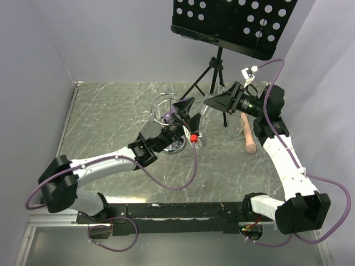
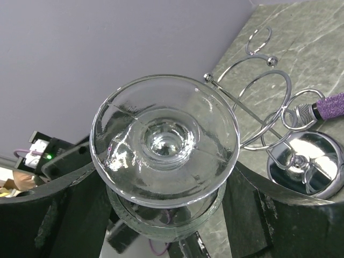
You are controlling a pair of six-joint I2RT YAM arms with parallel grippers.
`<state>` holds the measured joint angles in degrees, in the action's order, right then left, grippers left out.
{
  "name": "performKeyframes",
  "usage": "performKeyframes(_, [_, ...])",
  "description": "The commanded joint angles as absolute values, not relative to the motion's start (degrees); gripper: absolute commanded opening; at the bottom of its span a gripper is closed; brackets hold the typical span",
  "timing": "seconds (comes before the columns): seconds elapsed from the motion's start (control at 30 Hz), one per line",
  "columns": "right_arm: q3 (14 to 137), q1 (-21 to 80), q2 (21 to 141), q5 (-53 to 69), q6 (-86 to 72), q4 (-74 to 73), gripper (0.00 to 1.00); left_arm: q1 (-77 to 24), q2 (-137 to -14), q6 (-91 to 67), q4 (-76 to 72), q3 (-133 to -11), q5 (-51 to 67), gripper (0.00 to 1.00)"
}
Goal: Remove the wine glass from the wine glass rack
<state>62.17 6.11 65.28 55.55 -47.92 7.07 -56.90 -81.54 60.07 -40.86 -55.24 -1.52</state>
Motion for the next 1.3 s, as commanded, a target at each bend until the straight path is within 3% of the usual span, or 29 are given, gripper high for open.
performKeyframes(0.0, [63.54, 5.98, 64.42, 55.55, -47.81, 9.14, 0.59, -57.04, -74.72, 53.8, -39.83, -55.02, -1.86, 0.72])
performKeyframes(0.5, [65.74, 5.98, 66.18, 55.99, -48.16, 7.74, 0.59, -57.04, -81.56, 55.02, -44.38, -59.59, 0.44, 0.58])
performKeyframes(0.63, [64.34, 5.98, 65.66, 55.37, -48.34, 6.77, 0.6, -57.04, -82.79, 55.19, -44.21, -61.26, 0.97, 0.37])
performKeyframes(0.73, [63.28, 5.98, 65.48, 55.46, -48.52, 6.59, 0.62, -57.04, -83.49, 55.55, -42.9, -63.01, 1.05, 0.13])
performKeyframes(0.83, [62.67, 5.98, 65.3, 54.41, -48.25, 5.02, 0.73, -57.04, -84.11, 55.99, -42.19, -63.98, 1.14, 0.01])
performKeyframes(1.0, [63.37, 5.89, 64.16, 52.74, -44.49, 0.27, 1.0, -57.04, -84.46, 55.55, -39.47, -66.44, 1.06, 0.01])
performKeyframes(1.27, [65.65, 5.1, 57.75, 52.56, -28.94, -12.9, 1.0, -56.6, -83.15, 52.48, -28.93, -71.63, 0.18, 0.01])
